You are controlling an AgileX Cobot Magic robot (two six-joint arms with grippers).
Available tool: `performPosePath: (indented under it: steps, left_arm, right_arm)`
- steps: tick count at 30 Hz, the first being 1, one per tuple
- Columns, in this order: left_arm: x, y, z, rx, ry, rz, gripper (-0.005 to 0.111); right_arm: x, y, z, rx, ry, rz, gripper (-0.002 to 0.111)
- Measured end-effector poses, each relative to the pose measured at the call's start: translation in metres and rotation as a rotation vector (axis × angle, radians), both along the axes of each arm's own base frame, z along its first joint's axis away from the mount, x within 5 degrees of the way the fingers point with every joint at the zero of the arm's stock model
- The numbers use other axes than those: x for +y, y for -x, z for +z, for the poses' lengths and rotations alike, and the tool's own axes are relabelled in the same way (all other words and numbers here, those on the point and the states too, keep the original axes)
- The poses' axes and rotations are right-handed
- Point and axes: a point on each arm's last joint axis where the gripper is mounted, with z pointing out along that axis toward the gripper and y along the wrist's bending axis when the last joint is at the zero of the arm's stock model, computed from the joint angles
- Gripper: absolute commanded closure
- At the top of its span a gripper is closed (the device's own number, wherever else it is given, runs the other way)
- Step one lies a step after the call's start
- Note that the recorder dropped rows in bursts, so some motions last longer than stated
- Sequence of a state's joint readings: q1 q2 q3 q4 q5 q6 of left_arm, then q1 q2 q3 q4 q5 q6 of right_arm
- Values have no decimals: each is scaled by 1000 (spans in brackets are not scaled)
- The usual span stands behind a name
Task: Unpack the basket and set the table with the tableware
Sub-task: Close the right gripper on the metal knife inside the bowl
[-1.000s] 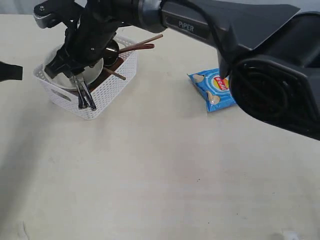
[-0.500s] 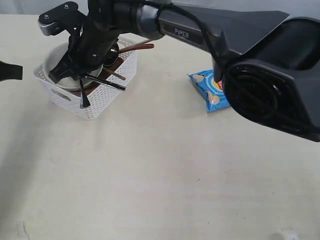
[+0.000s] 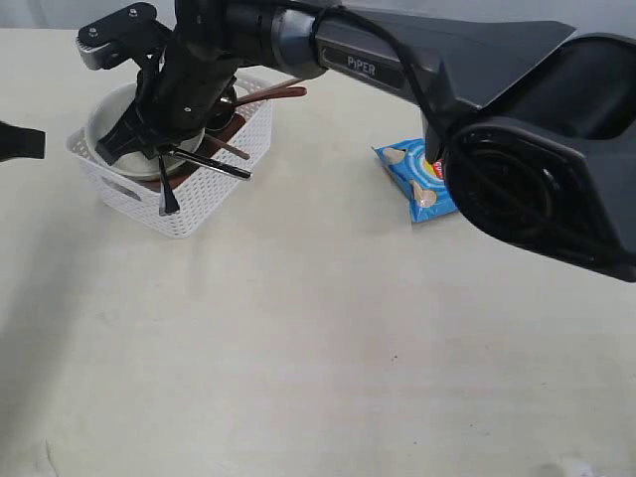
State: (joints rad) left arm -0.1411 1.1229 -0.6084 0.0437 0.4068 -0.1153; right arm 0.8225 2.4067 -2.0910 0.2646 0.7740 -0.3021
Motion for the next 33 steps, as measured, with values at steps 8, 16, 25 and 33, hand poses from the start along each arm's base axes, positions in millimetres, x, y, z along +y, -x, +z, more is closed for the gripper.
performPosePath:
  steps: [8,16,25,33]
  left_arm:
    - [0,0,0,0,0,0,107]
    - [0,-1,0,-8,1,0,107]
    - [0,-1,0,-8,0,-2,107]
    - [0,-1,0,-8,0,-2,107]
  right_arm:
    - [-5,5,32,-21,-21,9,109]
    - [-10,9,47,-13,-1,8,109]
    - [-11,8,49,-19,-4,-6,109]
    - [-15,12,53,-21,43,46,108]
